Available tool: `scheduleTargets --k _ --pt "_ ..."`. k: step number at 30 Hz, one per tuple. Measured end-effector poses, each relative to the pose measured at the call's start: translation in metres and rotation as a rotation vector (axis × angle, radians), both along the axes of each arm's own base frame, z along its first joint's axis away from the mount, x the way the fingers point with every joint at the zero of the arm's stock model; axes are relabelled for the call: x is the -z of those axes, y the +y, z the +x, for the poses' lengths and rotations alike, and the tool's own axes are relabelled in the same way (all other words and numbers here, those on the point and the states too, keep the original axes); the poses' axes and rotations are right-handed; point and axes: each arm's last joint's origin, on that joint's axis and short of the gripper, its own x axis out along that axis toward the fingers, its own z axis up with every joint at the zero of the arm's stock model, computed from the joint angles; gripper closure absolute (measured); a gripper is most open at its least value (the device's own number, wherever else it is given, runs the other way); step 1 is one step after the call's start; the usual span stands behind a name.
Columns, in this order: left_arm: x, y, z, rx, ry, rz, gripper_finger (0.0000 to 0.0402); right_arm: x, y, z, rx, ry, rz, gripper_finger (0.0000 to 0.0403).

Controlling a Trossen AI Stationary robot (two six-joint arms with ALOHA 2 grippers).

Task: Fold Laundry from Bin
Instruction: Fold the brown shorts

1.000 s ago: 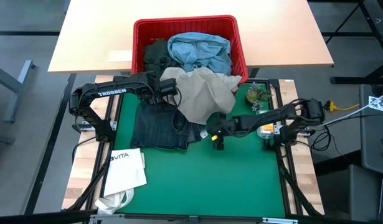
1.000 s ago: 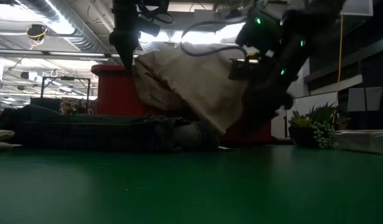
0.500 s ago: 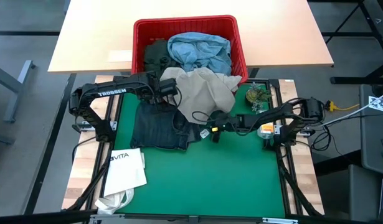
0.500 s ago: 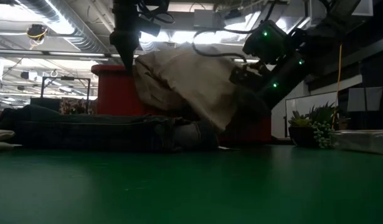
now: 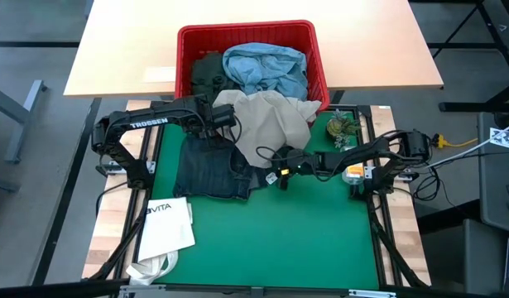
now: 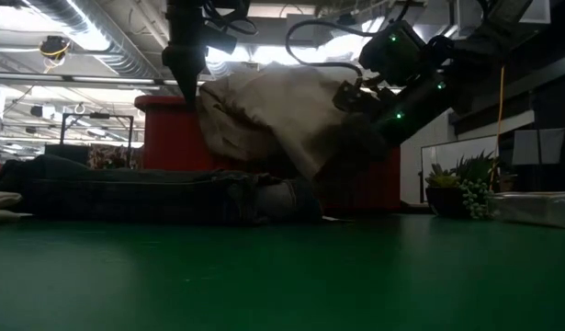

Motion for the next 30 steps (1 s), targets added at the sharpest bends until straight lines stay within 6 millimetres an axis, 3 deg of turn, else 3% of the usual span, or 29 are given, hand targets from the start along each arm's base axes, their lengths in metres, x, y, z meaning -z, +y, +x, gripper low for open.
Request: scheduleTargets --k 4,11,17,24,30 --pt "0.000 0.000 0.000 0.000 0.000 0.000 0.0273 -0.001 0.000 0.001 0.000 -0.012 -0.001 0.0260" --pt "0.000 0.000 0.000 0.000 0.000 0.000 0.0273 -0.001 0.000 0.001 -0.001 -0.012 -0.003 0.0383" --pt "0.000 0.000 0.000 -0.005 -0.003 0.000 0.0273 -0.010 0.001 0.001 -0.032 -0.054 0.010 0.0378" --pt "0.000 -0.002 0.001 -0.008 -0.008 0.003 0.0273 -0.064 0.004 -0.014 -0.099 -0.235 -0.032 0.0394" --pt "0.000 -0.007 0.002 0.025 0.004 0.013 0.0273 -0.127 0.000 -0.051 -0.082 -0.421 -0.169 0.0398"
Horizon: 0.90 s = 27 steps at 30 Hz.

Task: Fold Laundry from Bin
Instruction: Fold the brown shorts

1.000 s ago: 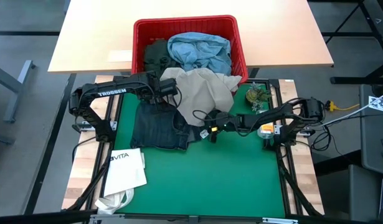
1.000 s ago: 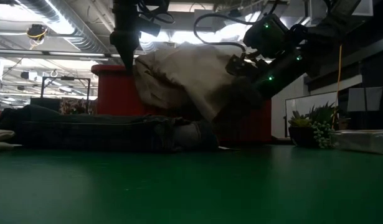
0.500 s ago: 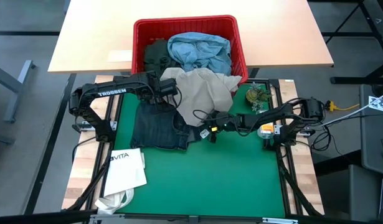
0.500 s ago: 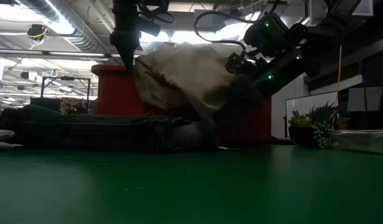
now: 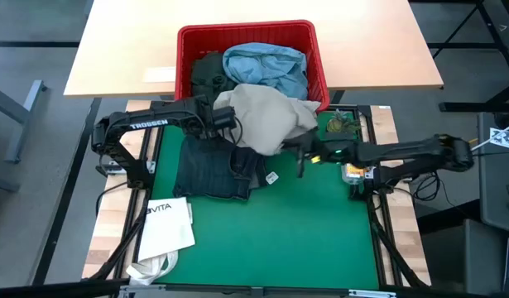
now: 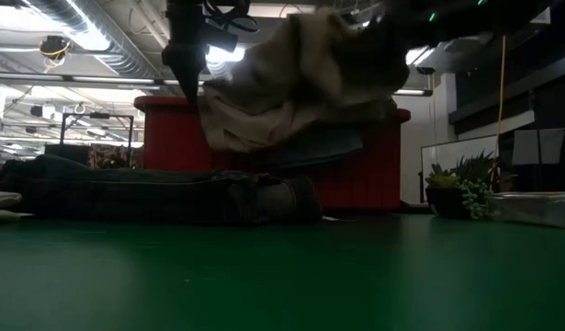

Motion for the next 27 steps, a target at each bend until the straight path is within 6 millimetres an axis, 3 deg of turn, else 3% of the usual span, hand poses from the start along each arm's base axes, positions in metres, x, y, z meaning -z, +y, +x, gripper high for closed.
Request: scheduleTargets --k 5,11,17,23,27 --pt "0.000 -0.007 0.002 0.025 0.000 0.000 0.0273 -0.040 -0.004 -0.036 0.043 -0.166 -0.046 0.0396" --pt "0.000 -0.022 0.006 0.084 0.007 -0.001 0.0273 -0.063 -0.009 -0.074 0.103 -0.232 -0.091 0.0399" --pt "-0.013 -0.040 0.012 0.148 -0.036 0.006 0.0273 -0.068 -0.014 -0.094 0.189 -0.231 -0.123 0.0398" --pt "-0.040 -0.053 0.016 0.195 -0.137 0.023 0.0273 -0.064 -0.020 -0.098 0.254 -0.170 -0.143 0.0398" --pt "-0.046 -0.057 0.016 0.207 -0.158 0.026 0.0273 -0.061 -0.022 -0.099 0.318 -0.121 -0.181 0.0398"
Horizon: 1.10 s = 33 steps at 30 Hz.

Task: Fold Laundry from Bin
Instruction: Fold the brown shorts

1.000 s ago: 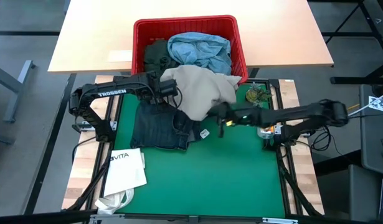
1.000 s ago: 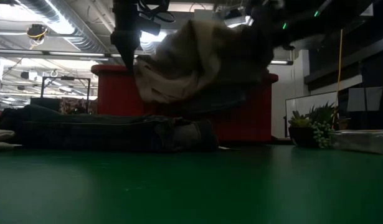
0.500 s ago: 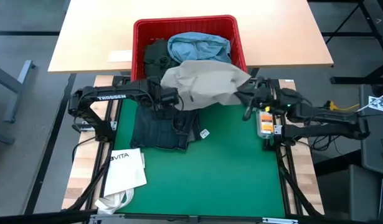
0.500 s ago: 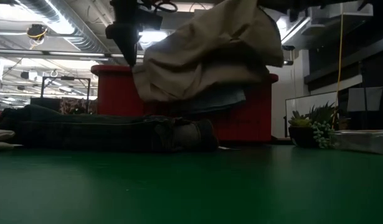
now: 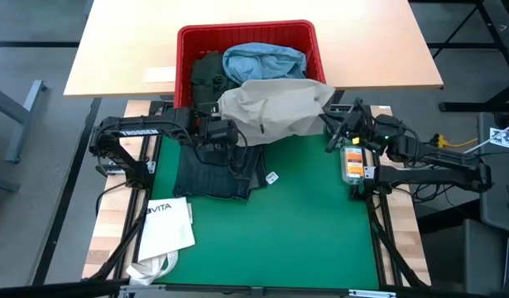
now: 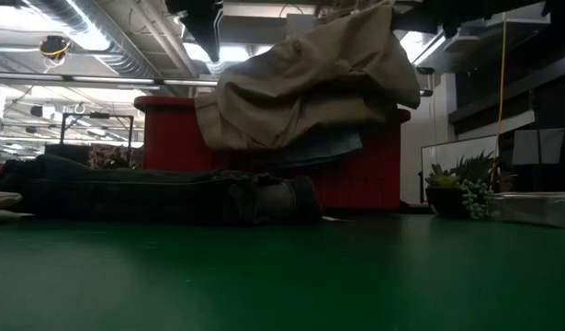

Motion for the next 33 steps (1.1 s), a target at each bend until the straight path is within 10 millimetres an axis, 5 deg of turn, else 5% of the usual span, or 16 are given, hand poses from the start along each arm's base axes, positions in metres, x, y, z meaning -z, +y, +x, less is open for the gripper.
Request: scheduleTargets --k 12,33 --pt "0.000 0.018 -0.003 -0.063 0.001 0.001 0.0273 0.001 -0.003 -0.002 0.125 0.084 -0.099 0.0398" --pt "0.003 0.041 0.005 -0.106 -0.089 -0.079 0.0273 0.002 -0.011 -0.014 0.628 0.327 -0.251 0.0398"
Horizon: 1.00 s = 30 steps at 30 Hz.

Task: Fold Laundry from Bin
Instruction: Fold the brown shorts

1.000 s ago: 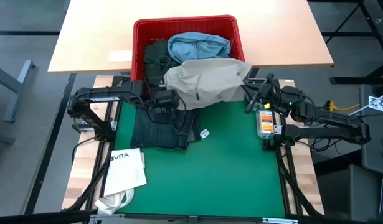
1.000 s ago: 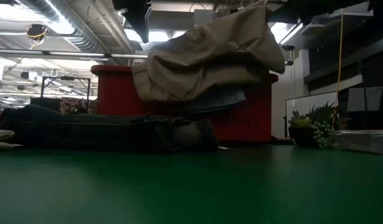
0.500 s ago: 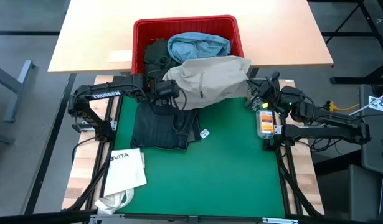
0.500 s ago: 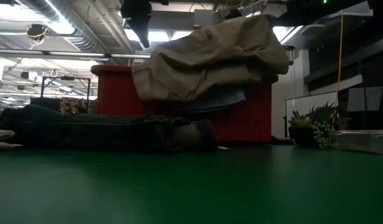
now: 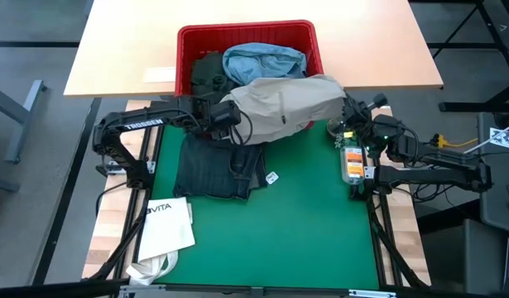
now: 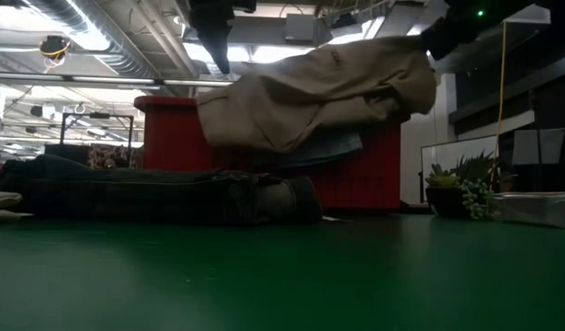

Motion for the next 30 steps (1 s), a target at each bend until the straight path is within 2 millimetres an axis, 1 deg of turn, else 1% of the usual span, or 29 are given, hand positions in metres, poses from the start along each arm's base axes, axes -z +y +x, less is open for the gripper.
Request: scheduleTargets --k 4,7,13,18,22,25,30 --pt "0.009 0.002 0.009 0.030 0.034 -0.009 0.0273 0.000 0.000 0.000 0.016 0.016 -0.006 0.0398" --pt "0.015 0.004 0.016 0.040 0.057 0.022 0.0261 0.000 0.000 0.000 0.015 0.021 -0.008 0.0398" --pt "0.018 0.008 0.018 -0.010 0.099 0.133 0.0202 0.002 0.000 0.000 0.007 0.047 -0.001 0.0398" --pt "0.019 0.007 0.015 -0.045 0.104 0.111 0.0166 0.006 0.000 0.000 0.006 0.083 0.009 0.0398" --pt "0.021 0.005 0.011 -0.050 0.133 0.049 0.0159 0.006 0.000 0.000 0.006 0.092 0.011 0.0398" --pt "0.021 0.005 0.011 -0.055 0.132 0.057 0.0161 0.006 0.000 0.000 0.006 0.092 0.011 0.0398" --pt "0.023 0.014 0.011 -0.083 0.132 0.059 0.0162 0.006 0.000 0.000 0.005 0.091 0.011 0.0398"
